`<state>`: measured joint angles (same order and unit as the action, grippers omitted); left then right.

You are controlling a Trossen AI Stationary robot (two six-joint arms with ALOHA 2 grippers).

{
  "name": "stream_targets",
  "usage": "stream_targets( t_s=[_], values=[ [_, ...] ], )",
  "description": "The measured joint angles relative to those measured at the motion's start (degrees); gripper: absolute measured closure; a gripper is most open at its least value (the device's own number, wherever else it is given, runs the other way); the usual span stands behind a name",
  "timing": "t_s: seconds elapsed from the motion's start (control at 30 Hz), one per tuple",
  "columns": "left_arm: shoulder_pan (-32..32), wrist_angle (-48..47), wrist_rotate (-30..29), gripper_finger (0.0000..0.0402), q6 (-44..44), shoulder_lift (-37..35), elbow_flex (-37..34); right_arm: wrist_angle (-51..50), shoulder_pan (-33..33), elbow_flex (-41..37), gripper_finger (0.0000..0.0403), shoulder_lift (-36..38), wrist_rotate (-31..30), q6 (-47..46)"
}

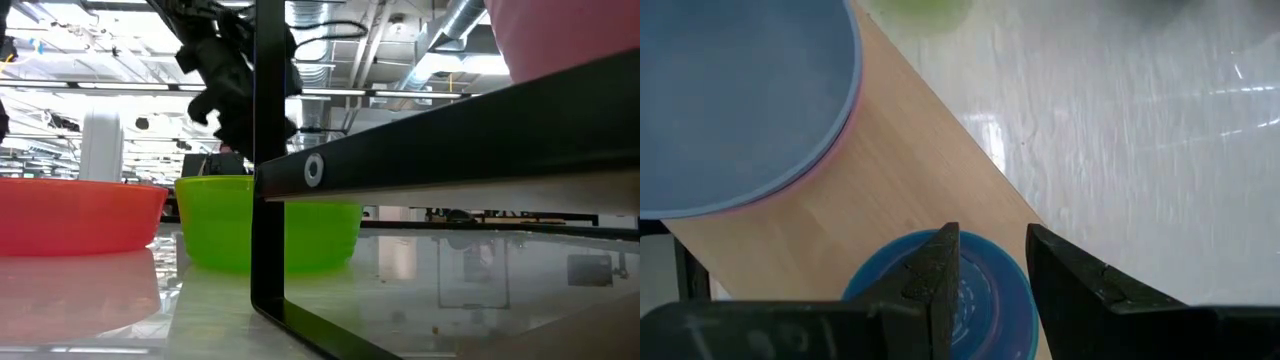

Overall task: Place and stack bowls onto a shelf
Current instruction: Stack the dark green bowl on top of the light blue bowl on the shelf

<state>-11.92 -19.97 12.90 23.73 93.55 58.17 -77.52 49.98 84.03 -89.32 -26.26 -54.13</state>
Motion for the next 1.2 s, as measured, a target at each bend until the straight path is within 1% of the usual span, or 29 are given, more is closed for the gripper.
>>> stream_targets(
  t_s=[0.1, 0.2, 0.3, 0.43, 0.47, 0.6, 0.67, 0.73, 0.9, 1.0, 1.1, 1.13, 1.2],
  values=[
    [-0.15, -0.15, -1.78, 0.0193, -0.4, 2.01, 0.0, -0.02, 0.0, 0.0, 0.026, 0.0, 0.0, 0.02],
    [-0.34, -0.81, -2.26, 0.0222, -0.38, 4.07, 0.0, -0.04, 0.0, 0.0, 0.026, 0.0, 0.02, 0.04],
    [-0.27, -1.66, -3.64, 0.0273, -0.03, 6.0, 0.0, -0.04, 0.0, -0.02, 0.026, 0.0, 0.0, 0.09],
    [-0.11, -2.09, -3.73, 0.0367, -0.42, 5.53, 0.02, -0.01, -0.57, -0.02, 0.026, 0.0, -1.33, 0.19],
    [-0.09, -2.36, -3.83, 0.0383, -0.57, 4.93, 0.02, -0.02, -0.89, -0.02, 0.026, 0.0, -2.02, 0.25],
    [-0.04, -4.12, -5.13, 0.0396, -1.45, 1.74, 0.51, -0.31, -3.29, -0.02, 0.026, 0.0, -4.34, 0.94],
    [0.15, -6.41, -5.22, 0.0399, -0.82, -0.07, 1.47, -0.28, -4.81, -0.02, 0.026, 0.07, -5.25, 3.51],
    [0.62, -8.12, -4.56, 0.0399, 1.4, -2.35, 3.16, -0.06, -6.48, -0.02, 0.026, 0.5, -6.45, 8.47],
    [1.84, -14.2, -1.54, 0.0401, 6.42, -7.08, 8.52, 0.73, -12.14, -0.02, 0.026, 3.71, -10.65, 24.28],
    [2.52, -20.71, 0.77, 0.0401, 12.3, -8.48, 12.81, 3.51, -16.24, -0.04, 0.026, 6.58, -11.27, 34.29],
    [3.5, -26.89, 2.39, 0.0401, 20.21, -8.71, 16.72, 11.69, -20.72, -0.04, 0.026, 9.99, -11.11, 45.55],
    [3.95, -28.63, 3.07, 0.0401, 22.93, -8.65, 17.79, 15.78, -22.26, -0.04, 0.026, 11.14, -10.06, 49.79],
    [5.16, -30.05, 4.7, 0.0401, 26.63, -8.65, 19.57, 24.98, -25.69, -0.03, 0.026, 12.93, -5.42, 57.85]
  ],
)
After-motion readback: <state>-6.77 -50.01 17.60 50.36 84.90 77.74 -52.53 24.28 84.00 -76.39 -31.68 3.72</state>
